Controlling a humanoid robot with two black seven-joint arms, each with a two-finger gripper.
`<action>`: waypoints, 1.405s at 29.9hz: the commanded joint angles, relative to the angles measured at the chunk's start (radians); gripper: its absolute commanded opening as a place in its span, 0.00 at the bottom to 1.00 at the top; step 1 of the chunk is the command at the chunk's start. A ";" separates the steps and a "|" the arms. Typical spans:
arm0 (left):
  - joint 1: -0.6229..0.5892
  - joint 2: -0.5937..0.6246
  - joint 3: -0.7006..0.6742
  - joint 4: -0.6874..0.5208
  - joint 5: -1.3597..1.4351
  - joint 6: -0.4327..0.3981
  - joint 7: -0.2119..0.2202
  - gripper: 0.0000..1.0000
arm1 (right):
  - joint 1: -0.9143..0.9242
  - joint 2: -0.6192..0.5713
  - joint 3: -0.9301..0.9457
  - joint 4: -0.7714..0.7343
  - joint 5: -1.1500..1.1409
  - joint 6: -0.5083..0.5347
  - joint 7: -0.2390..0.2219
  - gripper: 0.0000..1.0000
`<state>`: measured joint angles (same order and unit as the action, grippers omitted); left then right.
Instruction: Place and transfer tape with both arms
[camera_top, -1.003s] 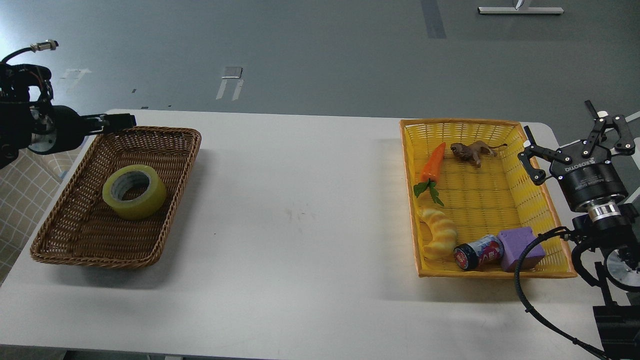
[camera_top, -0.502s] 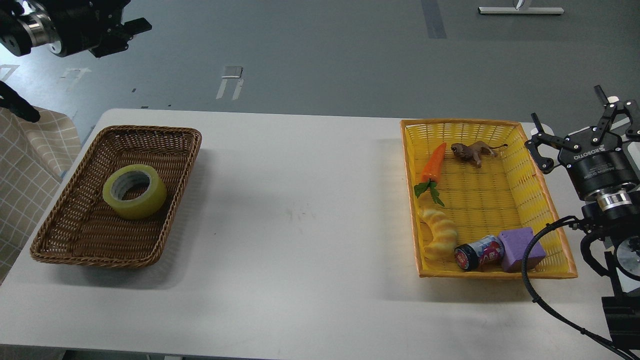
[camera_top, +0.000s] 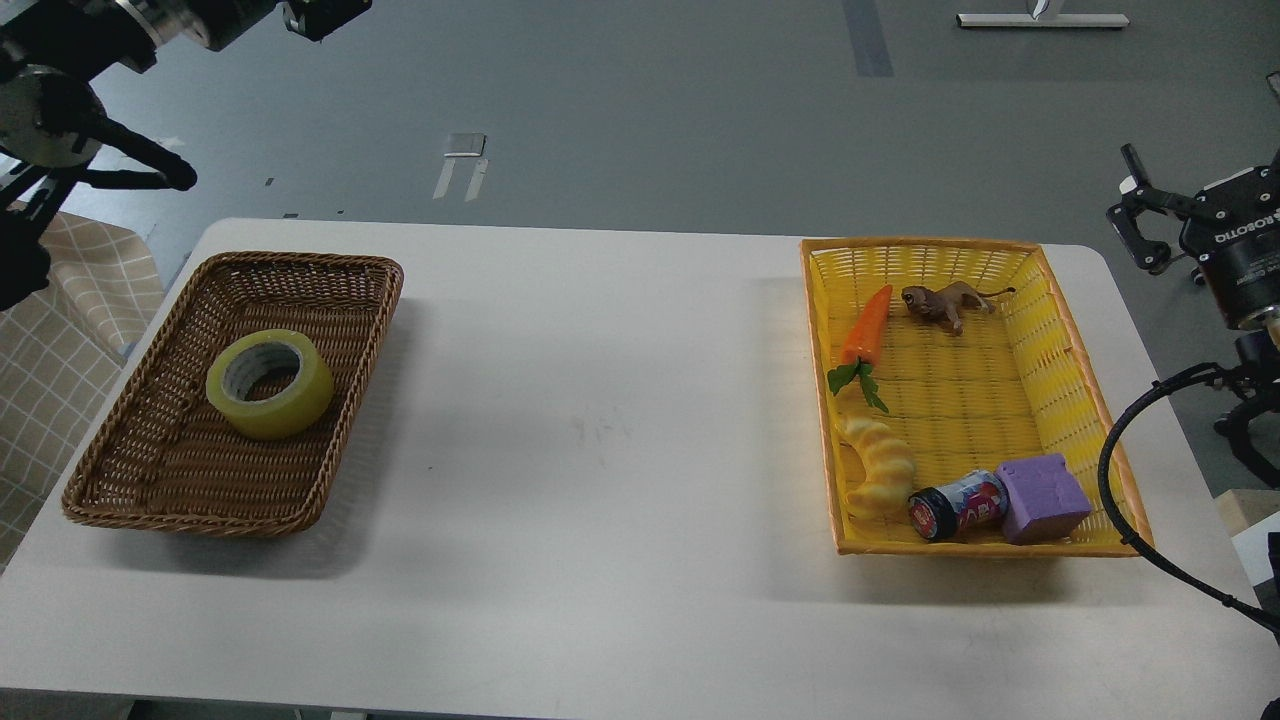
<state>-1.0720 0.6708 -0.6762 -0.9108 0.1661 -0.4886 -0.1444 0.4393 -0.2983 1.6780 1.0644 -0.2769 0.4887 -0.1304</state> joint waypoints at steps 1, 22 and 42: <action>0.035 -0.045 -0.068 0.000 0.000 0.000 0.003 0.98 | 0.044 -0.010 -0.001 -0.007 -0.002 0.000 -0.001 1.00; 0.211 -0.303 -0.287 0.013 -0.042 0.000 0.003 0.98 | 0.348 0.105 -0.192 -0.339 0.002 0.000 -0.005 1.00; 0.382 -0.298 -0.327 -0.118 -0.039 0.000 0.016 0.98 | 0.418 0.191 -0.363 -0.376 -0.002 0.000 -0.003 1.00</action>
<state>-0.7220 0.3492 -1.0026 -0.9834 0.1287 -0.4887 -0.1293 0.8510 -0.1117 1.3127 0.6899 -0.2806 0.4887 -0.1345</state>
